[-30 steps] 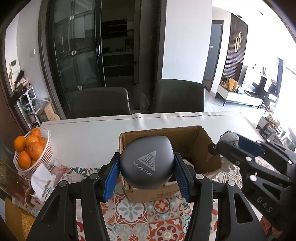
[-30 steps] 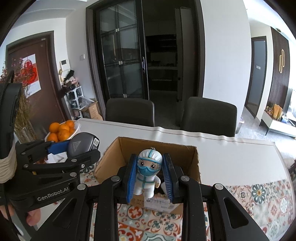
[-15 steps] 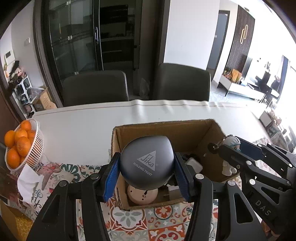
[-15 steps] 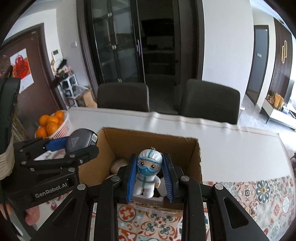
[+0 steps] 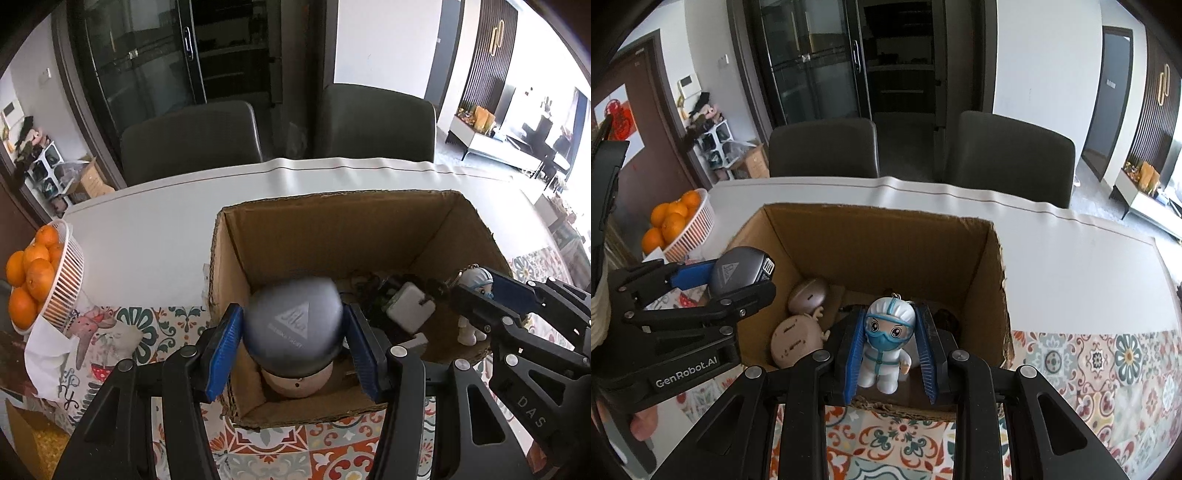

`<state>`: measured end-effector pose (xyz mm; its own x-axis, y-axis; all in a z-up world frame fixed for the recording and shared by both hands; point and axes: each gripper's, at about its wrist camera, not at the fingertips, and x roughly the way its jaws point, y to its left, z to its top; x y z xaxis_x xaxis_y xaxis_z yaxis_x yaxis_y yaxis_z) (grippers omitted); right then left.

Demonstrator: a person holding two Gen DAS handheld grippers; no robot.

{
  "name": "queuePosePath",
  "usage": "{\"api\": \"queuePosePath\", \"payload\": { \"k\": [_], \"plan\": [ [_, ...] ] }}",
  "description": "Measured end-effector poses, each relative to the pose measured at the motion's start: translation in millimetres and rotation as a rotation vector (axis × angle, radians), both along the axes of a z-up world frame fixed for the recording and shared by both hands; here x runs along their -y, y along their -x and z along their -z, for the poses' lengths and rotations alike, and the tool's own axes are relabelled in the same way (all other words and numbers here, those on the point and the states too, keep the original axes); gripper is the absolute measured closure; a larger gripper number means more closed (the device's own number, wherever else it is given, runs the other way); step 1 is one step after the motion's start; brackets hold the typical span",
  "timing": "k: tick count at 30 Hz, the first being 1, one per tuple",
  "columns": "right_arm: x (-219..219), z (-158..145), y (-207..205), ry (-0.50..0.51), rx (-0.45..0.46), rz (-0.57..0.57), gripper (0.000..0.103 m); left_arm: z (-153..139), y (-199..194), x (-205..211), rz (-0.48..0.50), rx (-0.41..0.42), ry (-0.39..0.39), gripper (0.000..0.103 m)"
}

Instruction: Organize rigid objects

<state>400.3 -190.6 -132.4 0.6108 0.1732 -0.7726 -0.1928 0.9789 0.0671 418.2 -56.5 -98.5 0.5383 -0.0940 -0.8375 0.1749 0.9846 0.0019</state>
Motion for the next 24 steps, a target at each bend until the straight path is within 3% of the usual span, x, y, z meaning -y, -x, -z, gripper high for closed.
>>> {"api": "queuePosePath", "payload": {
  "k": [6, 13, 18, 24],
  "plan": [
    [4.7, 0.9, 1.8, 0.001, -0.01, 0.029, 0.065, -10.4, 8.4, -3.8, -0.028, 0.04, -0.033, 0.042],
    [8.7, -13.5, 24.5, 0.032, 0.026, 0.073, 0.054, -28.4, 34.9, -11.2, -0.073, 0.097, -0.055, 0.019],
    [14.3, -32.6, 54.9, 0.037, 0.07, 0.125, 0.031, -48.0, 65.5, -16.0, -0.095, 0.154, -0.053, 0.006],
    [17.5, -57.5, 96.1, 0.061, 0.133, 0.179, 0.019, -71.9, 108.9, -18.9, -0.116, 0.233, -0.062, 0.0]
  ]
}}
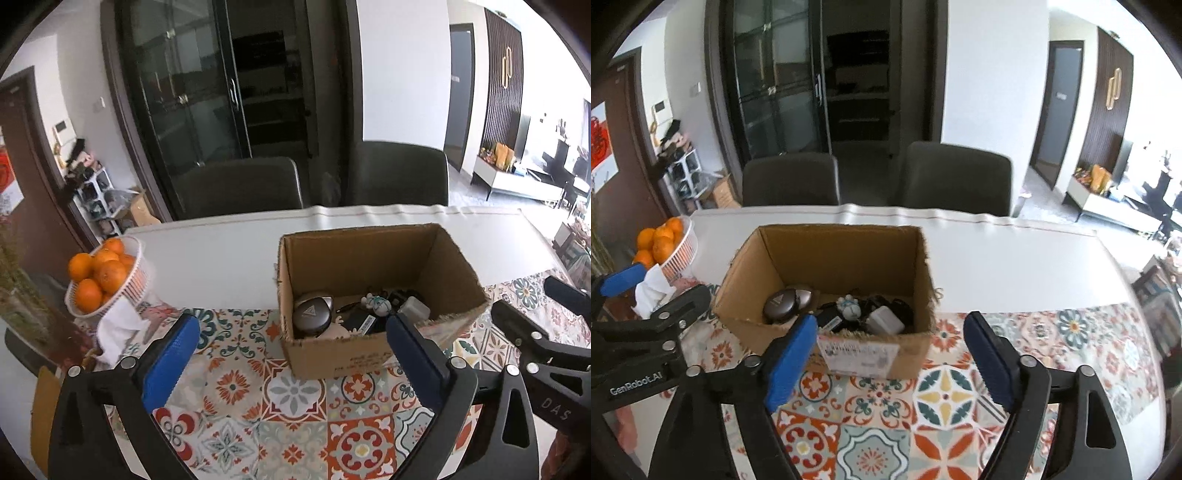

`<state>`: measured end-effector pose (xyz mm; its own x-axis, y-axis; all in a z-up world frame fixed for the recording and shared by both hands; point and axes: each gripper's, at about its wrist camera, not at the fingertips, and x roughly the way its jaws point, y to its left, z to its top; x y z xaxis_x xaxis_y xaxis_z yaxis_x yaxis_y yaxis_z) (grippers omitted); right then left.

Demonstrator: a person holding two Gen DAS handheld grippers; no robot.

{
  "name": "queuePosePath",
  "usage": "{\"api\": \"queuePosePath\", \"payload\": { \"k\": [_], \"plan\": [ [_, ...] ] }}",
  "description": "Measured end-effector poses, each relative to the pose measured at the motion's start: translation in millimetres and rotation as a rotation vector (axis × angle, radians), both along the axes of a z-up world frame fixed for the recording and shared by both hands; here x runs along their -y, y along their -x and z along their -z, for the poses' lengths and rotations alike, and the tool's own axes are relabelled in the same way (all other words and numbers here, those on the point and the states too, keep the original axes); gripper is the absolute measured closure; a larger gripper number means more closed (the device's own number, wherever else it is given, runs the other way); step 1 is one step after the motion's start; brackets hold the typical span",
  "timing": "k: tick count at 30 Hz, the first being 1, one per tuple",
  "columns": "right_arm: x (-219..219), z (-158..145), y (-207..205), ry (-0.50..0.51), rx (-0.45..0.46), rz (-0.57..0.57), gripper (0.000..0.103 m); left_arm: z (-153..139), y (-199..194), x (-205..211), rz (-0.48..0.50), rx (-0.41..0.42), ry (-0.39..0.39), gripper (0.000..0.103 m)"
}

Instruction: Organize rigid objects

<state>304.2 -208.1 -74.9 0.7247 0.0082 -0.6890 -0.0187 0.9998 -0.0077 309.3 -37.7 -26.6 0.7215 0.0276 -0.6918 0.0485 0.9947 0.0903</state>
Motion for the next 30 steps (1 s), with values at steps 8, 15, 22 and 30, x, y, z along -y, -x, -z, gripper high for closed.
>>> {"api": "queuePosePath", "payload": {
  "k": [8, 15, 22, 30],
  "plan": [
    [2.7, -32.8, 57.4, 0.015, 0.079, 0.028, 0.014, -27.0, 57.0, -2.8, -0.004, 0.083, -0.002, 0.0],
    [-2.0, -50.0, 99.6, 0.019, 0.129, 0.032, 0.011, -42.4, 96.8, -7.5, -0.013, 0.122, 0.014, 0.0],
    [-3.1, -59.9, 130.7, 0.02, 0.17, 0.041, 0.01, -53.7, 127.9, -9.7, -0.022, 0.168, 0.016, 0.0],
    [-1.5, -77.1, 153.4, 0.029, 0.226, 0.041, 0.01, -71.9, 150.6, -9.9, -0.004, 0.232, 0.02, 0.0]
  ]
}}
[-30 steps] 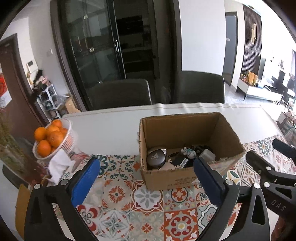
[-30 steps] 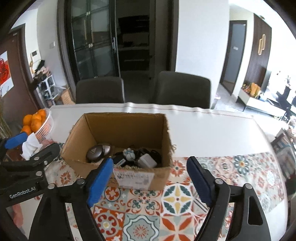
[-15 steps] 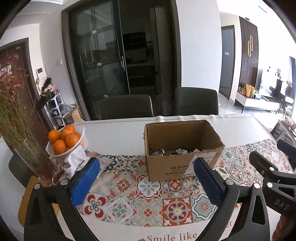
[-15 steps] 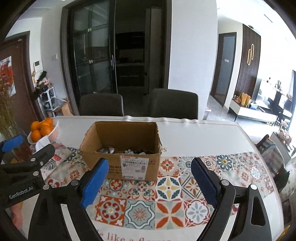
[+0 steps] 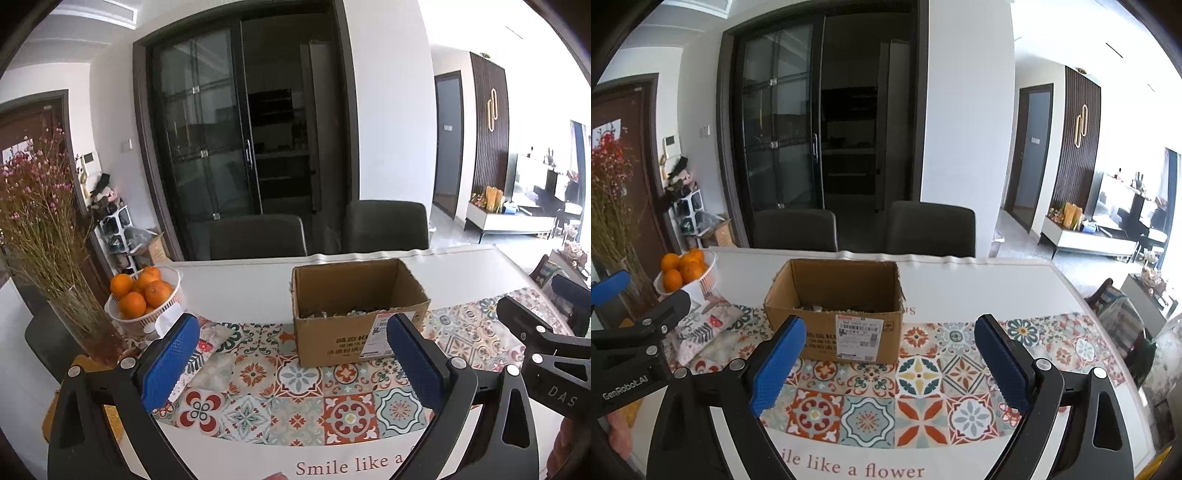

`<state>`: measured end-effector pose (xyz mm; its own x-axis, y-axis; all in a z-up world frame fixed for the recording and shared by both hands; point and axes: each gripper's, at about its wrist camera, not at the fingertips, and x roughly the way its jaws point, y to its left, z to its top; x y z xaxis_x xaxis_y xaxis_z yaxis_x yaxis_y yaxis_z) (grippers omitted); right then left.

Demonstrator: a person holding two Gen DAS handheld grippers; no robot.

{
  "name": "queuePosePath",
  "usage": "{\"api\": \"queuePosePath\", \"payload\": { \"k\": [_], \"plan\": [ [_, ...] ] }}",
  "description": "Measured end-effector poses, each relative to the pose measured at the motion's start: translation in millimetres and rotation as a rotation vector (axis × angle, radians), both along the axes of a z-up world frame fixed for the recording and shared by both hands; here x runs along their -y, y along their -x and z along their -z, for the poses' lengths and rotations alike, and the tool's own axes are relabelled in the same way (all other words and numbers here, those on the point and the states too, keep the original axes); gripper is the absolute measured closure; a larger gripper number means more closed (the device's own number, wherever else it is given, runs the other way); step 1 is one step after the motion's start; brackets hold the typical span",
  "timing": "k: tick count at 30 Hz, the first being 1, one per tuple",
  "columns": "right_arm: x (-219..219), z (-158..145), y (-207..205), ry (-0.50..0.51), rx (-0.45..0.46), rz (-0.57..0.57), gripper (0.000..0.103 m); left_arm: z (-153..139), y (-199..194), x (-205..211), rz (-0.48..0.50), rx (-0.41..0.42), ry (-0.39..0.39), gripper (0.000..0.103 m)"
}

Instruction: Organize rigid objects

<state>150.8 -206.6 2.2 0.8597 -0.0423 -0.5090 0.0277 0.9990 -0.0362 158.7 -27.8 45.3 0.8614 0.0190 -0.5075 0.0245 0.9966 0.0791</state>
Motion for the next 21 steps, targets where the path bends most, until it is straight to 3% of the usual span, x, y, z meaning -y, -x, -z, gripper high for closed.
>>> {"api": "queuePosePath", "payload": {
  "k": [9, 21],
  "plan": [
    [2.1, -14.7, 17.8, -0.003, 0.048, 0.007, 0.007, -13.1, 14.6, 2.8, 0.007, 0.058, -0.004, 0.0],
    [2.6, -16.6, 18.5, -0.009, 0.057, 0.004, 0.007, -14.8, 13.9, 3.8, 0.01, 0.059, -0.001, 0.0]
  ]
}}
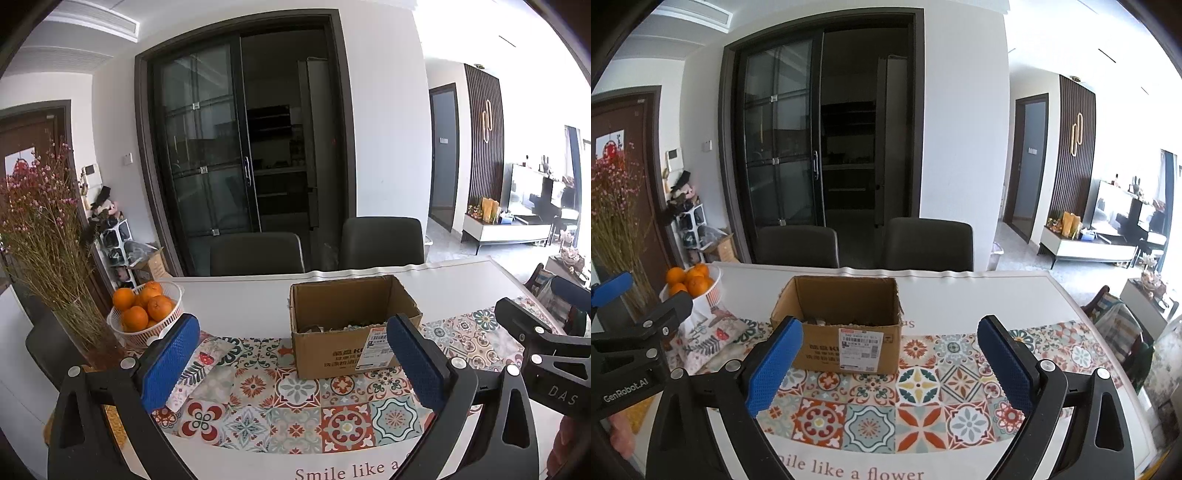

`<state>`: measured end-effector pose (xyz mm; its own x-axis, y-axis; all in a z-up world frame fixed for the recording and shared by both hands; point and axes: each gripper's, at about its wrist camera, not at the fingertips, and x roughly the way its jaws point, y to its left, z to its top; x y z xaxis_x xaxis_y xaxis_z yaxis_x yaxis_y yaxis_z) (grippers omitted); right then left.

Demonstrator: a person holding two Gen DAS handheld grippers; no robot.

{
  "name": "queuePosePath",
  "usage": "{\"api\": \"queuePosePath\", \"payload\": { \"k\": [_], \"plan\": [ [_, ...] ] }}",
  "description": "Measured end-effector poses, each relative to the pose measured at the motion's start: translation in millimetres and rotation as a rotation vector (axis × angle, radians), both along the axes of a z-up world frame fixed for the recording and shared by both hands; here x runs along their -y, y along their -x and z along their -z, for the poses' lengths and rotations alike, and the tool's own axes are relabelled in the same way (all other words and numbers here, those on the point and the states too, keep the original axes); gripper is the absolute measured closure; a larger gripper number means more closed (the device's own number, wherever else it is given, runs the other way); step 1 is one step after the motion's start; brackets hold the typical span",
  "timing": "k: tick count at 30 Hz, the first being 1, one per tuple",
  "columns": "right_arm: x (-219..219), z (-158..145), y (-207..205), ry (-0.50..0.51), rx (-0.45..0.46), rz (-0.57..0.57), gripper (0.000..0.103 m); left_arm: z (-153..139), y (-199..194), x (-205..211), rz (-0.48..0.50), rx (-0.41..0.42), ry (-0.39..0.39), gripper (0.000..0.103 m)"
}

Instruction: Organize rigid objects

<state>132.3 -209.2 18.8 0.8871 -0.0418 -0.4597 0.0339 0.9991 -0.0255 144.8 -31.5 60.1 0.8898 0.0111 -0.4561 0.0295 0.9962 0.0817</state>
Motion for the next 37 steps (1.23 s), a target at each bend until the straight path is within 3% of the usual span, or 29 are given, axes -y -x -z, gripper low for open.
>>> {"api": "queuePosePath", "payload": {
  "k": [37],
  "plan": [
    [-0.3, 2.7, -6.1, -0.011, -0.008, 0.002, 0.007, 0.8, -4.5, 2.6, 0.008, 0.004, 0.011, 0.0]
  ]
}}
